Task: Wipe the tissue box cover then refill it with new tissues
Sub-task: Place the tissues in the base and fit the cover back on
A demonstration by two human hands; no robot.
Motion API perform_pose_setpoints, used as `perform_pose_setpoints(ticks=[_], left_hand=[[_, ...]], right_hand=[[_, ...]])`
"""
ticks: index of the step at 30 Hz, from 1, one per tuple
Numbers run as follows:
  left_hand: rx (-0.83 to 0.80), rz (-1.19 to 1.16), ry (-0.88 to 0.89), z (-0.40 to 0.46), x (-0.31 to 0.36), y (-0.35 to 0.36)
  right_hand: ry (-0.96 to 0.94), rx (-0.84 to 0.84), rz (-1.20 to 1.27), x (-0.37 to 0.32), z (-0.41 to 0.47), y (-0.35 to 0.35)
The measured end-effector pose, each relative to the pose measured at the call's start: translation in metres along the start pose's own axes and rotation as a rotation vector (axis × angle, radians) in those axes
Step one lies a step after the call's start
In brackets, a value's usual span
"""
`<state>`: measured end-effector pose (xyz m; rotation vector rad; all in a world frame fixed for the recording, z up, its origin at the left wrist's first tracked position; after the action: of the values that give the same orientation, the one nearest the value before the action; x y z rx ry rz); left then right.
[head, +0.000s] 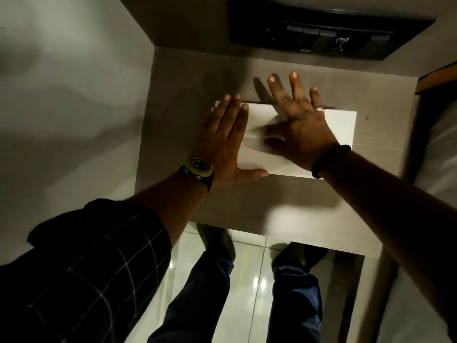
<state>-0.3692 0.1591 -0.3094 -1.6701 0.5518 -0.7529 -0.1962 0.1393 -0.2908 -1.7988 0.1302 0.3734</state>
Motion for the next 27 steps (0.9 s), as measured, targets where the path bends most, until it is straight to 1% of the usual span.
perform_pose_setpoints(ticks=[2,4,6,9,14,19,22,25,27], left_hand=[[-0.002,0.010,-0.001,0.000,0.000,0.000],[-0.004,0.020,0.001,0.000,0.000,0.000],[-0.001,0.024,0.002,0.000,0.000,0.000],[-0.009,0.028,-0.002,0.002,-0.002,0.001],[-0.029,0.035,-0.008,0.002,-0.003,0.004],[0.002,0.033,0.005,0.003,-0.003,0.005],[0.022,0.028,0.011,0.002,-0.004,0.006],[0.054,0.027,0.013,0.001,-0.003,0.005],[0.057,0.024,0.020,0.001,-0.003,0.004]], right_hand=[[0.003,-0.018,-0.038,-0.004,0.004,0.007],[0.069,-0.040,-0.060,-0.007,0.010,0.015],[0.119,-0.019,-0.053,-0.010,0.014,0.019],[0.034,0.067,-0.071,-0.017,0.020,0.018],[-0.133,-0.012,-0.155,-0.019,0.026,0.020],[-0.212,0.044,-0.031,-0.011,0.018,0.012],[-0.237,0.037,-0.074,-0.003,0.018,0.014],[-0.147,-0.044,-0.133,0.015,0.017,0.014],[-0.203,-0.049,-0.227,0.015,0.011,0.007]])
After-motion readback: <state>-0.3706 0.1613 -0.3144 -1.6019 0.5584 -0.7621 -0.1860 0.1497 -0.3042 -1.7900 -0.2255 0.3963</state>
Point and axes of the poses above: each hand's wrist, its own z-axis towards the middle knuckle, its own y-axis out of the palm, x = y × z, the point moved 3 cm from there along z, towards the middle knuckle, and after that the axes turned 4 degrees about y, right-handed, at the moved point
